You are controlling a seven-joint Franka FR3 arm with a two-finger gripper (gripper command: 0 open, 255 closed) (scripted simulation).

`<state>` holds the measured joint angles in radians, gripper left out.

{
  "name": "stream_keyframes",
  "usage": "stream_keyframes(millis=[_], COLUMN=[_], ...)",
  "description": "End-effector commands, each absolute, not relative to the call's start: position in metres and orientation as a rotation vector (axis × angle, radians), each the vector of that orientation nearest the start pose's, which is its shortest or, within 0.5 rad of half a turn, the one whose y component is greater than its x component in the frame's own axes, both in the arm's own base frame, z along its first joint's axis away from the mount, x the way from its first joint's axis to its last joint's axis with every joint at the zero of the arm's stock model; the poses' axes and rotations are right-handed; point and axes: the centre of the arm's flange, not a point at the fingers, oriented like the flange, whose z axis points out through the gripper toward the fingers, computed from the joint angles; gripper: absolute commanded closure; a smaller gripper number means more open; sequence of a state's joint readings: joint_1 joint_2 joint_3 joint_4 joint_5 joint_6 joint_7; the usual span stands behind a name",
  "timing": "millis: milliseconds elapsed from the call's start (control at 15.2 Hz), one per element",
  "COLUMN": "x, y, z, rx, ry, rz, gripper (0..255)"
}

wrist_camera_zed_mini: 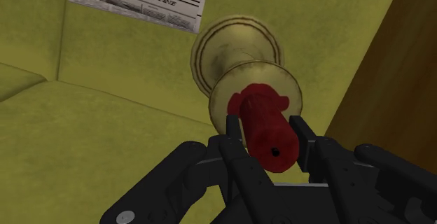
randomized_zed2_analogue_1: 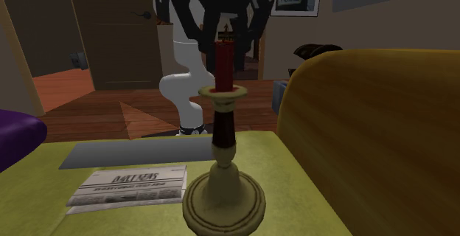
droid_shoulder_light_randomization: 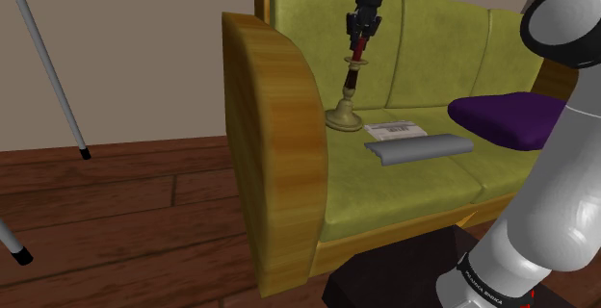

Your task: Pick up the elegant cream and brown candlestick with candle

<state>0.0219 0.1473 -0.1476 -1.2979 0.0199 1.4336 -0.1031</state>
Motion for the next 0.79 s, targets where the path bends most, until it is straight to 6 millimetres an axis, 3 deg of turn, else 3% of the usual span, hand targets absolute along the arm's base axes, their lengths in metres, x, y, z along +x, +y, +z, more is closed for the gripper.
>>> stream_keyframes(millis=[0,594,726], x=[0.580,0.580,0.580], y=[-0.062,-0.062,-0.062], z=[0.668,0.715,0.716], rx=[-3.142,-3.142,-3.142], ry=[0.029,0.029,0.029], rz=[0.015,0.015,0.015], gripper=[255,255,255])
